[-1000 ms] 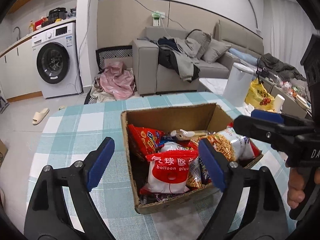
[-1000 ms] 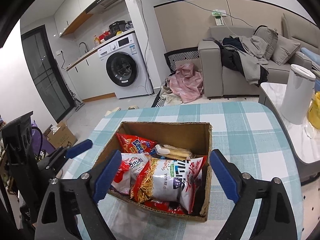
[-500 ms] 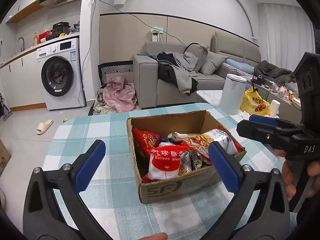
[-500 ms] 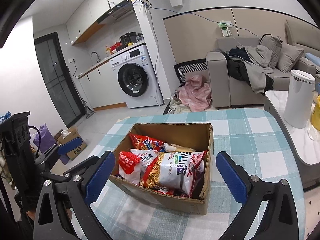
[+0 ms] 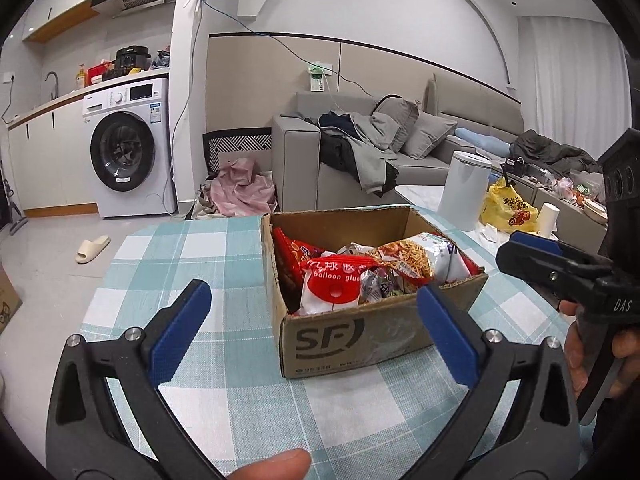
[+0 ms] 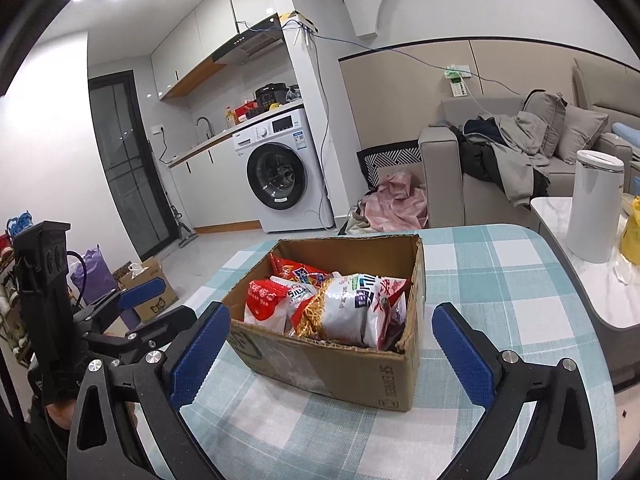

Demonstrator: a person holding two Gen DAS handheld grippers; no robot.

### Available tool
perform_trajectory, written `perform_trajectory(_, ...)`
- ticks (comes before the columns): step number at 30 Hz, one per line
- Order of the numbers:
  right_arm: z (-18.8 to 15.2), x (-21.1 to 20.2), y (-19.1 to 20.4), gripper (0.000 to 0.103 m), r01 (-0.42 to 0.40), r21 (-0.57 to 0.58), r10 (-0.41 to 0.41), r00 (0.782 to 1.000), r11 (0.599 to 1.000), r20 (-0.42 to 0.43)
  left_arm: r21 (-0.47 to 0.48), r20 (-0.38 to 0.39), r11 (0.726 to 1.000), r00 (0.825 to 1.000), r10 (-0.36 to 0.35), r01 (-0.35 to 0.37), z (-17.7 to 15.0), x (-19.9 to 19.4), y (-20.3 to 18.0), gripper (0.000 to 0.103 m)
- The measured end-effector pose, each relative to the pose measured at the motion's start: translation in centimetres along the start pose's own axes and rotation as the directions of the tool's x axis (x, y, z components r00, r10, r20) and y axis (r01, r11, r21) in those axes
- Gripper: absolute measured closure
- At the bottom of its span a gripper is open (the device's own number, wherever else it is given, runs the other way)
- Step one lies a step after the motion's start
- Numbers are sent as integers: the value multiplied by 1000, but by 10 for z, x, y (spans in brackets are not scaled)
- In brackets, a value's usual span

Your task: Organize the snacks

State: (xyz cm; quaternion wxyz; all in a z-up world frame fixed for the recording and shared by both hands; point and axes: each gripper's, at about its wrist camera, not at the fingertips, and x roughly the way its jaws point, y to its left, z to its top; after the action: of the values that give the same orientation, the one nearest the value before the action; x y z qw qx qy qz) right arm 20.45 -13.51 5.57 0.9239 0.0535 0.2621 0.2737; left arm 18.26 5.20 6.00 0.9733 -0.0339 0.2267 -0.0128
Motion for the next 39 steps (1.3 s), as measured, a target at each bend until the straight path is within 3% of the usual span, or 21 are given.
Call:
perform_trajectory(24,-62,-4,4,0,60,-91,-56,997,994,47,-4,35,998,997,69,-69,-70,-14,19,1)
perform_trajectory(39,-69,-14,3,0,80,-96,-69,992,992,108,-28,22,997,997,70,-69,-73,-11,25,1)
